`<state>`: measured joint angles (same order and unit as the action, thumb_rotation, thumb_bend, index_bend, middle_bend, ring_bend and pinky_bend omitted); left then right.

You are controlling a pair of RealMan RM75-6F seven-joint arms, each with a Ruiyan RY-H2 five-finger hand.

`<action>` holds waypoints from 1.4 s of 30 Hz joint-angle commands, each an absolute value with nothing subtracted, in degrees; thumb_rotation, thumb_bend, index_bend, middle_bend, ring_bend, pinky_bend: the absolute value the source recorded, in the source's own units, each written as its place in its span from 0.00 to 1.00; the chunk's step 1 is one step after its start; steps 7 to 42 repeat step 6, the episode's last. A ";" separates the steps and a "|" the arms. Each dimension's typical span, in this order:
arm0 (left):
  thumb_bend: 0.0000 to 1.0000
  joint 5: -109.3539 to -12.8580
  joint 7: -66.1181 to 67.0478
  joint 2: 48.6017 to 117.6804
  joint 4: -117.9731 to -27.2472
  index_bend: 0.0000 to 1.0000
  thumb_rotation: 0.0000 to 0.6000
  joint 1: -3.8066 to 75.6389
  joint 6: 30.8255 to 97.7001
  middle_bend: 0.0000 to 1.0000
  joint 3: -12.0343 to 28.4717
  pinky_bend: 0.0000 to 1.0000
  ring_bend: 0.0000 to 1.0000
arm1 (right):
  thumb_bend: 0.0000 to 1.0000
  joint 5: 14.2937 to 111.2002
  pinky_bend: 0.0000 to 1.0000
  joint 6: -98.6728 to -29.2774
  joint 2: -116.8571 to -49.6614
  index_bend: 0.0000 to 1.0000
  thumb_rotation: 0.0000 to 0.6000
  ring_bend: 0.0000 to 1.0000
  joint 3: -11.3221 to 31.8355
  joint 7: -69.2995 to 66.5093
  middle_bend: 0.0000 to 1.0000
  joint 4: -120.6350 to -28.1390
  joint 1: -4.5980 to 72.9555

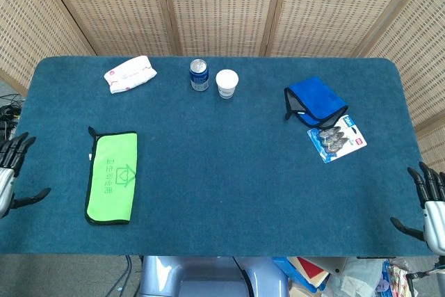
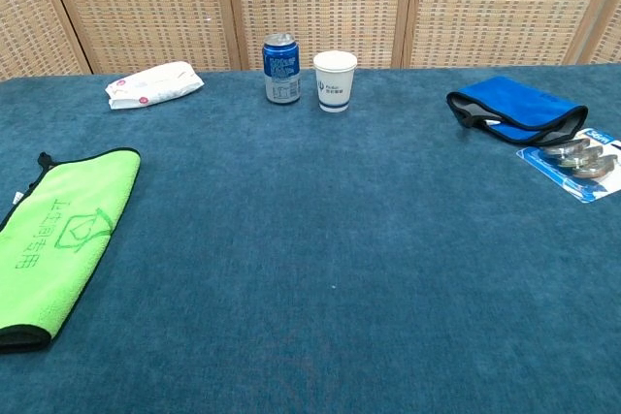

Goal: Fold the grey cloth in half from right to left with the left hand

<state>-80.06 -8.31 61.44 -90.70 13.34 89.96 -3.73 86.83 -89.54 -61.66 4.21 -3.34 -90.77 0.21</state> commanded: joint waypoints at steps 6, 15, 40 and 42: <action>0.18 -78.96 -0.10 62.93 -96.02 0.00 1.00 7.76 93.62 0.00 -2.04 0.00 0.00 | 0.00 88.20 0.00 -92.30 -63.28 0.05 1.00 0.00 4.53 -2.27 0.00 -89.11 -0.31; 0.18 -78.96 -0.10 62.93 -96.02 0.00 1.00 7.76 93.62 0.00 -2.04 0.00 0.00 | 0.00 88.20 0.00 -92.30 -63.28 0.05 1.00 0.00 4.53 -2.27 0.00 -89.11 -0.31; 0.18 -78.96 -0.10 62.93 -96.02 0.00 1.00 7.76 93.62 0.00 -2.04 0.00 0.00 | 0.00 88.20 0.00 -92.30 -63.28 0.05 1.00 0.00 4.53 -2.27 0.00 -89.11 -0.31; 0.18 -78.96 -0.10 62.93 -96.02 0.00 1.00 7.76 93.62 0.00 -2.04 0.00 0.00 | 0.00 88.20 0.00 -92.30 -63.28 0.05 1.00 0.00 4.53 -2.27 0.00 -89.11 -0.31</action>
